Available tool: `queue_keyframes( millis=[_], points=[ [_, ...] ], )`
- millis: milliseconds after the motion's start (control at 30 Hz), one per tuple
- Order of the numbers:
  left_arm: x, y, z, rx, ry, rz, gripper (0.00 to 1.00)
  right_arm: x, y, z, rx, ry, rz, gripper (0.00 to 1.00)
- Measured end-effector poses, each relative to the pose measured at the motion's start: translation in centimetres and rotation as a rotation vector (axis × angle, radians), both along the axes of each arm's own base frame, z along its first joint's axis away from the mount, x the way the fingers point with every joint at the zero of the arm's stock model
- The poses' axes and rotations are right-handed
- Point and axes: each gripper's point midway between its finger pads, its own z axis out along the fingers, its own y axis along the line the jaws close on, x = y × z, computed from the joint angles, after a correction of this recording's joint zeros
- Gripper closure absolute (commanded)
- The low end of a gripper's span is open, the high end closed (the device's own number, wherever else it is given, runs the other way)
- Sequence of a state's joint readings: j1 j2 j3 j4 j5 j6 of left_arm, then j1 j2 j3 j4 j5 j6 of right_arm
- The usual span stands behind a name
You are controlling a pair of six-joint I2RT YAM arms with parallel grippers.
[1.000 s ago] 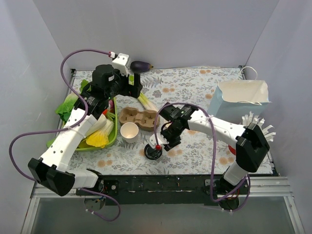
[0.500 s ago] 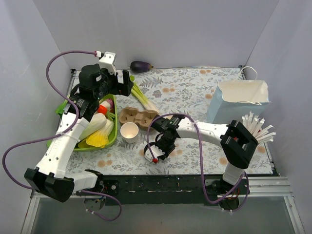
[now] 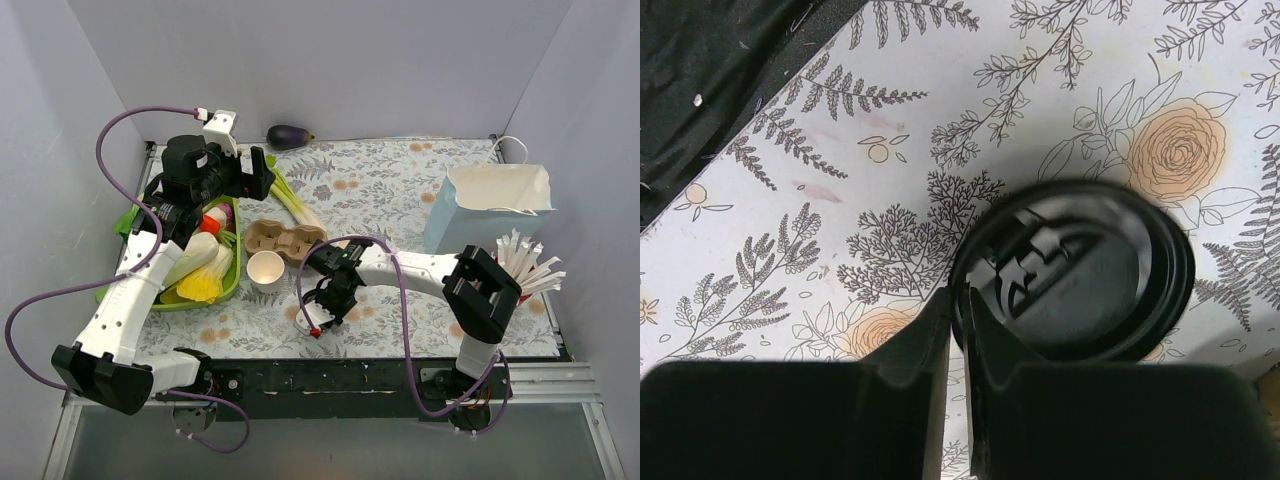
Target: Pack the takeout coffee
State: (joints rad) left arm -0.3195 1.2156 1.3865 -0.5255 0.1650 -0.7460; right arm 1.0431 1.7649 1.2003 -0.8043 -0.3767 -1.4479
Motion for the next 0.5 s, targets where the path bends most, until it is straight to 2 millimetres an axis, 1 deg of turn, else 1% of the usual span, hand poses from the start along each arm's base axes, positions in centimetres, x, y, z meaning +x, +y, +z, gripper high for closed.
queue_keyframes(
  millis=[33, 133, 300, 400, 500],
  points=[
    [0.0, 0.0, 0.0, -0.002, 0.001, 0.0, 0.04, 0.0, 0.0, -0.1, -0.002, 0.0, 0.0, 0.91],
    [0.0, 0.0, 0.0, -0.005, 0.003, -0.003, 0.04, 0.0, 0.0, -0.1, -0.005, 0.003, 0.0, 0.97],
    [0.0, 0.0, 0.0, -0.009, 0.004, -0.004, 0.04, -0.2, 0.3, 0.2, 0.0, 0.01, 0.004, 0.99],
    [0.0, 0.0, 0.0, -0.01, 0.004, -0.005, 0.04, -0.3, 1.5, 1.1, 0.022, 0.04, -0.002, 0.99],
    [0.0, 0.0, 0.1, -0.011, 0.003, -0.006, 0.04, -0.1, 4.1, 2.4, 0.064, 0.078, -0.013, 0.99]
  ],
)
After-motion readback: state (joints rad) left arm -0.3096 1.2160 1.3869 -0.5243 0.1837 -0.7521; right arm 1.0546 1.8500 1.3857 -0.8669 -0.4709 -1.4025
